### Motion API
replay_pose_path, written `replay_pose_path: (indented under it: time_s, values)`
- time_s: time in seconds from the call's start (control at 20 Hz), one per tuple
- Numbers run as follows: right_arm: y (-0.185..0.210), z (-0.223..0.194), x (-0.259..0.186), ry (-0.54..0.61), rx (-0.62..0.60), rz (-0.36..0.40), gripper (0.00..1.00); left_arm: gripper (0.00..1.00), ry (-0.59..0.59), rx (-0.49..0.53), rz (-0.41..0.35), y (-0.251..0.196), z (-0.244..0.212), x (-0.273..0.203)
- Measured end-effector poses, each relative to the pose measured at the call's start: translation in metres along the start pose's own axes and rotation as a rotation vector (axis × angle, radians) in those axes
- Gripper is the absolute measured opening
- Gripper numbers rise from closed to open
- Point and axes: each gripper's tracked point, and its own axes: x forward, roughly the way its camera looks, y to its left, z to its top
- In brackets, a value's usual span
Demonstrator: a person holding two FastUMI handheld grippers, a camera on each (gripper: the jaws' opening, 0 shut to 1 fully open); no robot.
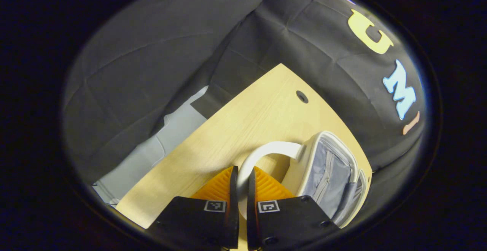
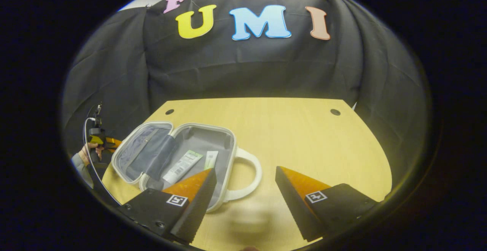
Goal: First open the suitcase, pack the skin care products into it, and then close the suitcase.
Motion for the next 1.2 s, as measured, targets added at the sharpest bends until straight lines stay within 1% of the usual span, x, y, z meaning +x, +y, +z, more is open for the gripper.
replay_pose_path:
  time_s: [0.05,0.2,0.4,0.5,0.6,0.75,0.8,0.85,0.9,1.05,1.2]
  values:
    - [-0.003,0.003,-0.001,-0.010,0.003,-0.001,0.96,0.12,-0.003,0.002,-0.009,-0.005,0.001,-0.012]
    - [-0.013,0.010,-0.007,-0.044,-0.005,-0.007,0.96,0.11,-0.047,0.016,-0.033,-0.032,0.020,-0.046]
    - [-0.025,0.022,-0.016,-0.089,0.000,0.001,0.96,0.11,-0.137,0.058,-0.117,-0.091,0.050,-0.114]
    - [-0.034,0.029,-0.022,-0.114,0.003,0.002,0.96,0.11,-0.176,0.096,-0.172,-0.140,0.055,-0.150]
    - [-0.044,0.035,-0.028,-0.139,0.003,0.001,0.96,0.11,-0.207,0.152,-0.218,-0.192,0.051,-0.183]
    - [-0.060,0.043,-0.038,-0.168,0.014,0.006,0.96,0.11,-0.234,0.254,-0.271,-0.271,0.027,-0.223]
    - [-0.067,0.045,-0.040,-0.179,0.019,0.006,0.96,0.11,-0.236,0.283,-0.301,-0.297,0.018,-0.234]
    - [-0.074,0.047,-0.044,-0.187,0.024,0.003,0.96,0.14,-0.231,0.307,-0.329,-0.319,0.005,-0.244]
    - [-0.081,0.046,-0.046,-0.190,0.031,0.004,0.96,0.11,-0.223,0.327,-0.362,-0.344,-0.011,-0.252]
    - [-0.103,0.043,-0.054,-0.201,0.054,0.010,0.95,0.11,-0.169,0.367,-0.446,-0.411,-0.070,-0.256]
    - [-0.125,0.039,-0.059,-0.200,0.060,0.006,0.95,0.11,-0.099,0.401,-0.481,-0.458,-0.130,-0.244]
